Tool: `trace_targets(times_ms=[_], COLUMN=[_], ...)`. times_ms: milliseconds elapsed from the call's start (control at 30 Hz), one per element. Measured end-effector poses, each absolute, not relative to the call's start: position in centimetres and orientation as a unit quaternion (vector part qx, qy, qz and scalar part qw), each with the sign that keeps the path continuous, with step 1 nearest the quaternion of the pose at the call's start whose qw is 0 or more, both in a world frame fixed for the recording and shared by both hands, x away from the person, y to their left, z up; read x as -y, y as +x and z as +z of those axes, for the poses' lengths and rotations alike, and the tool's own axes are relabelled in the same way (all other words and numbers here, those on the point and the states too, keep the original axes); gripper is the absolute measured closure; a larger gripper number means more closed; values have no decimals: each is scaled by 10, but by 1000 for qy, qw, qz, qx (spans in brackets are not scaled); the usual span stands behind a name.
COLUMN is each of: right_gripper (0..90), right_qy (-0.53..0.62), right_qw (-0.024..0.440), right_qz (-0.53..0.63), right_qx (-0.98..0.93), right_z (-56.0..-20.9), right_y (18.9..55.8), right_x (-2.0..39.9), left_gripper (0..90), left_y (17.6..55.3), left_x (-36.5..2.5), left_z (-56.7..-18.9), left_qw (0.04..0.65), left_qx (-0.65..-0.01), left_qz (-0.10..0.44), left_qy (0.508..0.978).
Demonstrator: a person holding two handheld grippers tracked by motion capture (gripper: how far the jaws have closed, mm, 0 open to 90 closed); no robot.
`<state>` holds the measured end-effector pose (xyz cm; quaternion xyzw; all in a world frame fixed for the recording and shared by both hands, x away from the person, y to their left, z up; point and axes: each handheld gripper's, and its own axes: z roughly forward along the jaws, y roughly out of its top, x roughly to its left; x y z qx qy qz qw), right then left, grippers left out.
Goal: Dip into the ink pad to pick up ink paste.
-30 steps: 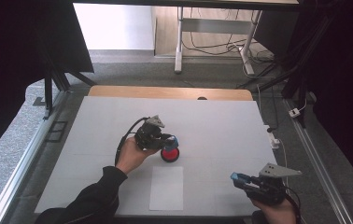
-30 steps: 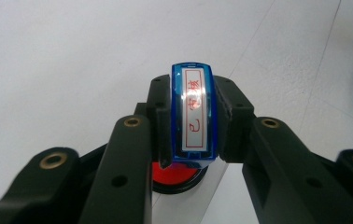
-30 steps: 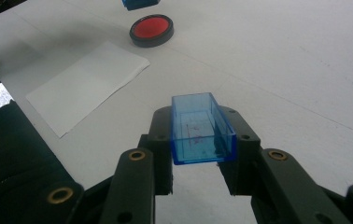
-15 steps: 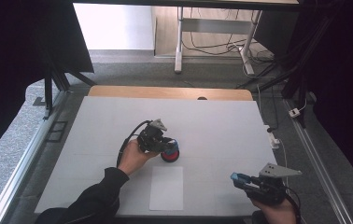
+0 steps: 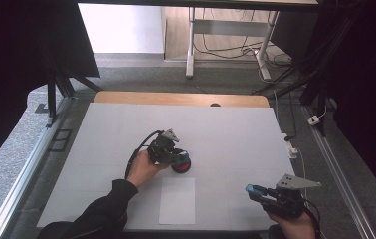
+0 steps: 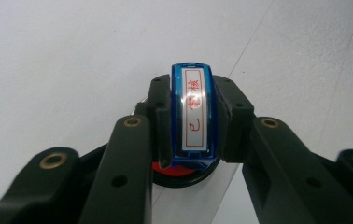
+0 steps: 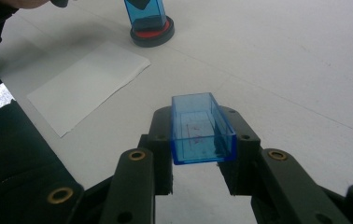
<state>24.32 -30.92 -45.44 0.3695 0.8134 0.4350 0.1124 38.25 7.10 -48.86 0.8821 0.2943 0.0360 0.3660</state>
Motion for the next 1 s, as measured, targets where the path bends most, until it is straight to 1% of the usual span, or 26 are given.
trace_targets(times_ms=[433, 700, 1000], right_gripper=[683, 682, 683], right_qy=[370, 370, 369], right_qw=[114, 114, 114], right_qz=[433, 433, 432], right_qx=[-814, -814, -815], right_z=[-454, -454, -454], right_y=[243, 243, 243], right_x=[309, 309, 309], left_gripper=[705, 706, 706], left_y=[389, 382, 368], left_x=[-79, -71, -57], left_z=[-493, -490, -486], left_qw=[383, 365, 332], left_qx=[-316, -297, -268], left_qz=[6, 39, 98], left_qy=[868, 881, 899])
